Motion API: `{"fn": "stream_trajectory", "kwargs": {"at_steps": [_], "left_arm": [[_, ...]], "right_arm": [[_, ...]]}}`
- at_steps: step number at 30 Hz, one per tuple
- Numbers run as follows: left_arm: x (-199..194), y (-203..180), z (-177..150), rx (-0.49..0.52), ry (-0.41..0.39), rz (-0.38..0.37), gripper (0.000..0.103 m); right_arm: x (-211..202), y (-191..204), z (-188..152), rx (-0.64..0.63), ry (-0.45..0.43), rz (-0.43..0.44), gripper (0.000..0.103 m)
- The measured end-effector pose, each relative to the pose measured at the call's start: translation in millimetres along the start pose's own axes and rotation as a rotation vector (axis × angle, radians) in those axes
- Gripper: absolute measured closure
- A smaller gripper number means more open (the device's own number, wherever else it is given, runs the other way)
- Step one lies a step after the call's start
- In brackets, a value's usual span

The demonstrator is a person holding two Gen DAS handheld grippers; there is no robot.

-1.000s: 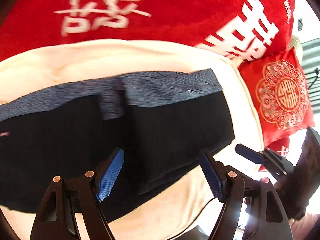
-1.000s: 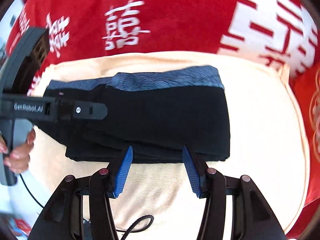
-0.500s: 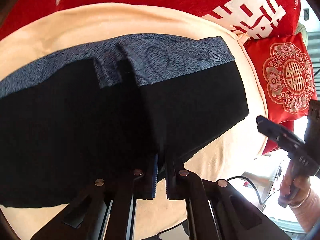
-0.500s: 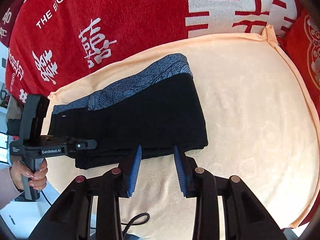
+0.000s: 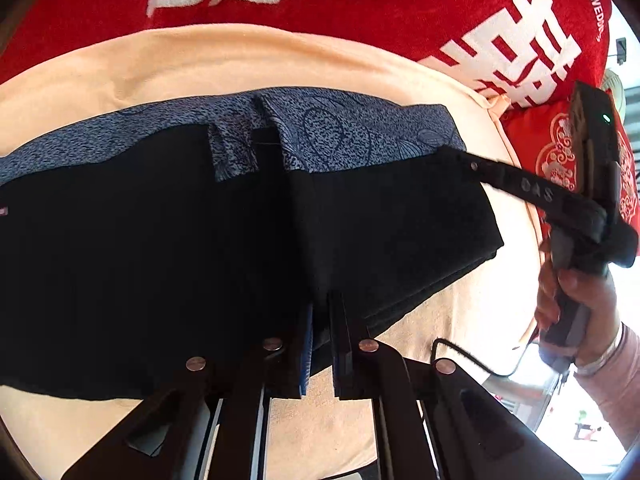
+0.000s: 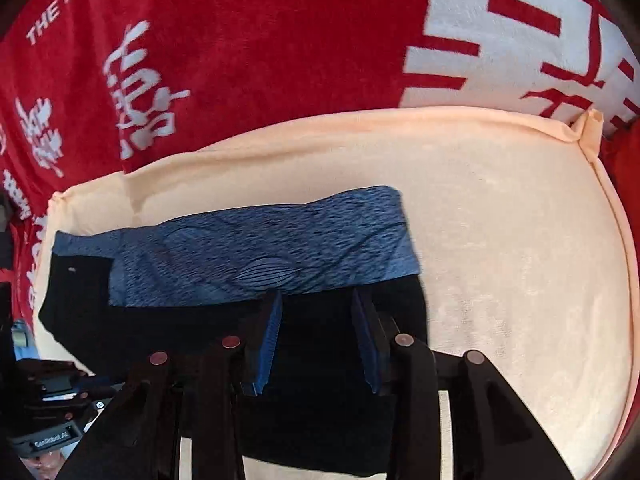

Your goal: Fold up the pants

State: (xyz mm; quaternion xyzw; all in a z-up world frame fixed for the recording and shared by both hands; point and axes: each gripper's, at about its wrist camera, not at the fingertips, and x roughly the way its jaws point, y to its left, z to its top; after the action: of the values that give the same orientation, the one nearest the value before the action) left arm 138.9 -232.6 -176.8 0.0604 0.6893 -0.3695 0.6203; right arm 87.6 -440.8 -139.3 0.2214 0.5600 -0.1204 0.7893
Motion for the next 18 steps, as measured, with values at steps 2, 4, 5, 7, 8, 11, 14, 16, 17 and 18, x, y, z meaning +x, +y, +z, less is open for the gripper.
{"fn": "stream_trajectory", "kwargs": {"at_steps": [2, 4, 5, 7, 8, 11, 14, 16, 17, 18], "left_arm": [[-9, 0, -3, -0.006, -0.034, 0.082, 0.030], [-25, 3, -8, -0.001, -0.111, 0.115, 0.019], [-28, 4, -10, -0.006, -0.112, 0.114, 0.019], [-32, 11, -13, -0.029, -0.109, 0.122, 0.019], [-32, 16, -15, -0.039, -0.102, 0.125, 0.019], [-32, 25, -21, -0.060, -0.089, 0.131, 0.019], [-30, 32, -24, -0.066, -0.080, 0.151, 0.019], [-33, 33, -26, -0.066, -0.083, 0.155, 0.019], [-35, 33, -26, -0.065, -0.091, 0.147, 0.019], [-37, 32, -26, -0.062, -0.096, 0.141, 0.019]], "right_arm": [[-12, 12, -13, -0.001, -0.005, 0.047, 0.062], [-20, 16, -27, 0.055, 0.008, 0.154, 0.058], [-22, 17, -36, 0.106, 0.027, 0.223, 0.057], [-17, 14, -57, 0.225, 0.076, 0.345, 0.056], [-12, 10, -69, 0.307, 0.094, 0.407, 0.056], [1, 1, -90, 0.462, 0.084, 0.480, 0.056], [6, -7, -97, 0.565, 0.081, 0.524, 0.056], [1, -7, -104, 0.578, 0.072, 0.519, 0.056], [3, -6, -103, 0.579, 0.066, 0.513, 0.056], [4, -9, -103, 0.589, 0.059, 0.516, 0.056]]}}
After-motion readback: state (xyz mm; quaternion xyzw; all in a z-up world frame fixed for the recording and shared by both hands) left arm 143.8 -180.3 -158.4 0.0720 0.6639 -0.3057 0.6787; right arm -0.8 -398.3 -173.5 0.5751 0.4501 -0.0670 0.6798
